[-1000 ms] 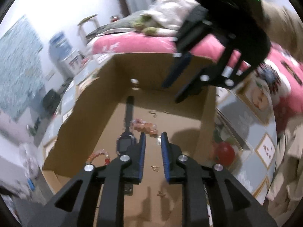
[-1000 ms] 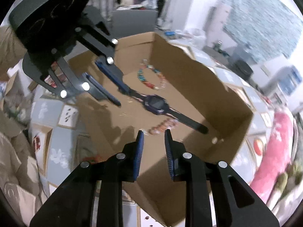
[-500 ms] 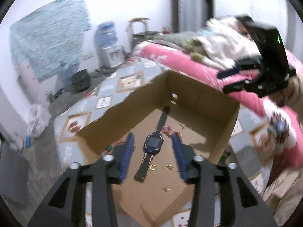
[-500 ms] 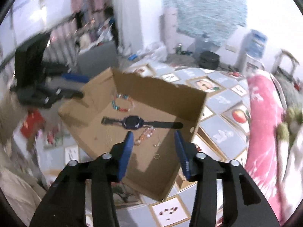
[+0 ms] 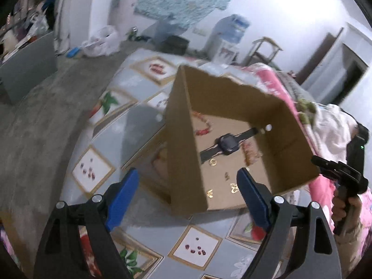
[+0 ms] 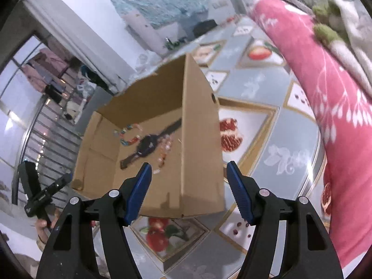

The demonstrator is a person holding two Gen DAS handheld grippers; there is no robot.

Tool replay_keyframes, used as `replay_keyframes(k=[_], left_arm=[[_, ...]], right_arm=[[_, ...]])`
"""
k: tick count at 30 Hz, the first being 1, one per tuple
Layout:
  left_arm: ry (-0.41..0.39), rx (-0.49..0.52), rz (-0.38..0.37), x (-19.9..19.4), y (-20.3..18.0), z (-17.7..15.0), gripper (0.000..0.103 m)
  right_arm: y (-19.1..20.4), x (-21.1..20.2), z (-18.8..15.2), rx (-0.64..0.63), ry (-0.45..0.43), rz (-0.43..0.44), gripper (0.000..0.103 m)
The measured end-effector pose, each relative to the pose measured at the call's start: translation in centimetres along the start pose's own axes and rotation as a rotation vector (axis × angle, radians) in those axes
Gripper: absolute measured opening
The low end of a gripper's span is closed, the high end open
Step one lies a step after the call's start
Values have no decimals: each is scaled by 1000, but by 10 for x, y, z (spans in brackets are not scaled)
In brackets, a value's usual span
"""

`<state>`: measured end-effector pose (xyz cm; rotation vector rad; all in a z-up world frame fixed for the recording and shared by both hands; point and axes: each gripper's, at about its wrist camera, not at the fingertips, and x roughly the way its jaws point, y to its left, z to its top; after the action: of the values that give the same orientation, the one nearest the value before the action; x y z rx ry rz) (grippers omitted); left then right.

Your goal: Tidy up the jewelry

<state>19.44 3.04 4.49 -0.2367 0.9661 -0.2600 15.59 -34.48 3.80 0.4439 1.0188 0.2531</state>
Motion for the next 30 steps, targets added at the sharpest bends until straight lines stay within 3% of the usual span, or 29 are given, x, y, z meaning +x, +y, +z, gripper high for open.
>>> replay_keyframes(k=[8, 17, 24, 30], left_arm=[[6, 18, 171, 15, -22, -1, 87], [52, -8, 183, 46, -33, -6, 88], [58, -40, 179, 49, -30, -8, 92], [71, -68, 153, 52, -26, -9, 92]], right_arm=[[-5, 17, -7, 23, 9, -86, 60], [3, 23, -11, 26, 7, -143, 23], [15, 24, -10, -44, 2, -224, 17], [15, 25, -10, -45, 7, -237, 15]])
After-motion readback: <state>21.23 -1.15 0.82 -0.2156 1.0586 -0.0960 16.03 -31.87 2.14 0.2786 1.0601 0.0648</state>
